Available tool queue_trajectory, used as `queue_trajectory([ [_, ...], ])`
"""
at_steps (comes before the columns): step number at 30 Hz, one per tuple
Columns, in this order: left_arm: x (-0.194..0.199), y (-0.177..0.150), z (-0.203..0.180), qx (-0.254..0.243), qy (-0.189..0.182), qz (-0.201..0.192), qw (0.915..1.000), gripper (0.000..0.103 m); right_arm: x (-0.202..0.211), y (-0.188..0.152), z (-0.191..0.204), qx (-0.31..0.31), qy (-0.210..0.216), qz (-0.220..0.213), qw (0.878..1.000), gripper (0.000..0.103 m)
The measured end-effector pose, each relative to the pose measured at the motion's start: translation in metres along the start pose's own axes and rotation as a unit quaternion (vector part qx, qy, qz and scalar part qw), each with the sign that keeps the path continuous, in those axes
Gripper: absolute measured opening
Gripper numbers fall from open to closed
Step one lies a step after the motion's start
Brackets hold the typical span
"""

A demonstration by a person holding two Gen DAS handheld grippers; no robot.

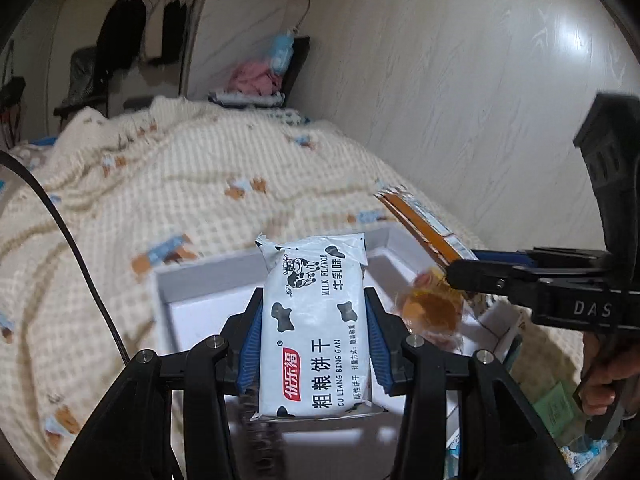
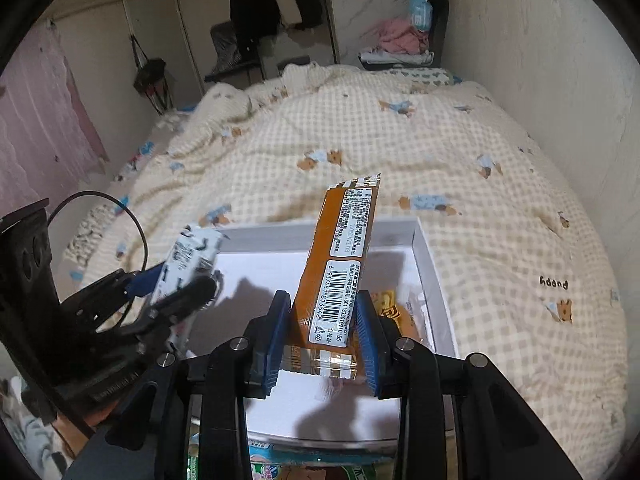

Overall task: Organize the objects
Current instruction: 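Carry the biscuit pack and snack bar with both grippers over the white box, then release the biscuit pack and snack bar into the white box, opening both grippers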

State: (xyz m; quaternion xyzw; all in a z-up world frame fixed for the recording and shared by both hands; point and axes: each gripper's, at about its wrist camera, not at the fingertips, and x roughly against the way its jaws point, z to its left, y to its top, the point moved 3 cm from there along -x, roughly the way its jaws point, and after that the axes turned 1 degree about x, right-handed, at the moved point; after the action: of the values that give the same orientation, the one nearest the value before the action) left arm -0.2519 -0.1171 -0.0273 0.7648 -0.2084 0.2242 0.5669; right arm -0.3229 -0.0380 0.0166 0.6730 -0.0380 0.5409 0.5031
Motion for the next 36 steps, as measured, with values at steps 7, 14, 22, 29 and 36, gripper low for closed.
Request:
queue_trajectory([
  [7,0.008,-0.012,-0.021,-0.070,0.056,-0.021,0.9957,0.050,-0.025,-0.020,0.000,0.021,-0.008,0.025,0.999,0.035],
  [14,-0.008,-0.028,-0.031,-0.106,0.086,-0.016,0.9906,0.050,-0.020,-0.028,0.000,0.027,0.002,0.005,1.000,0.035],
  [22,-0.004,-0.035,-0.016,-0.065,0.076,-0.037,0.9943,0.050,-0.017,-0.031,0.005,0.025,0.009,0.003,1.000,0.035],
  [29,-0.004,-0.039,-0.017,-0.070,0.075,-0.039,0.9940,0.050,-0.017,-0.035,0.012,0.044,0.002,0.006,0.999,0.037],
  [36,0.006,-0.040,-0.011,-0.052,0.056,-0.057,0.9954,0.061,-0.015,-0.035,0.014,0.044,0.015,0.008,0.999,0.049],
])
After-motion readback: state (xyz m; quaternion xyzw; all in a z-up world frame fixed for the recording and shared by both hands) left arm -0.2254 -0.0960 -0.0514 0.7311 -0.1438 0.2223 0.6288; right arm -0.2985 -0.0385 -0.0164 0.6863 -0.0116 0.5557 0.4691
